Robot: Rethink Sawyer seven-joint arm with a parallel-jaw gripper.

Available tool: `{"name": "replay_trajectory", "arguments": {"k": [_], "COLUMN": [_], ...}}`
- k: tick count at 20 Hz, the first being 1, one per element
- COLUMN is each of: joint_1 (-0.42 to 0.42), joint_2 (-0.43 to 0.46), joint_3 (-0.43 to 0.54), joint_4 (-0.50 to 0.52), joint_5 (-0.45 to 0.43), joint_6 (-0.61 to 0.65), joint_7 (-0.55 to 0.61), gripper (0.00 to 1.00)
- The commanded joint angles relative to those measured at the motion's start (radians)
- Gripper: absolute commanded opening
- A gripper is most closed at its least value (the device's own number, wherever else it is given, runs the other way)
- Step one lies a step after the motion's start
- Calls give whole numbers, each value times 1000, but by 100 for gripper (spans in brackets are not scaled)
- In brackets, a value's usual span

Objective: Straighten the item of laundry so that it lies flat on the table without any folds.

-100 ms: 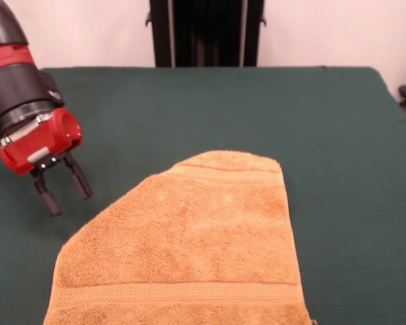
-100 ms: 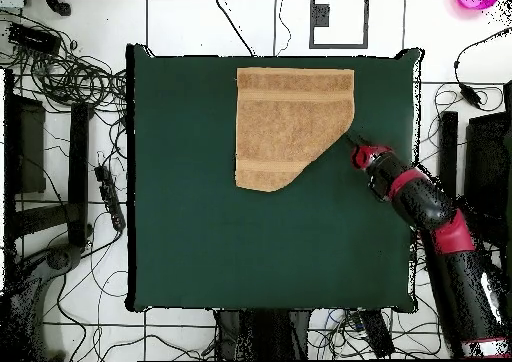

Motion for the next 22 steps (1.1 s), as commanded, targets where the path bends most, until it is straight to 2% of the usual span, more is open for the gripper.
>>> {"name": "replay_trajectory", "arguments": {"k": [1, 10, 22], "joint_1": [44, 10, -10], "joint_2": [70, 121, 233], "joint_3": [-16, 13, 27], "joint_4": [32, 36, -44], "joint_5": [-10, -22, -44], "joint_6": [-28, -36, -13], "joint_7": [-110, -142, -246], "gripper": [100, 100, 100]}}
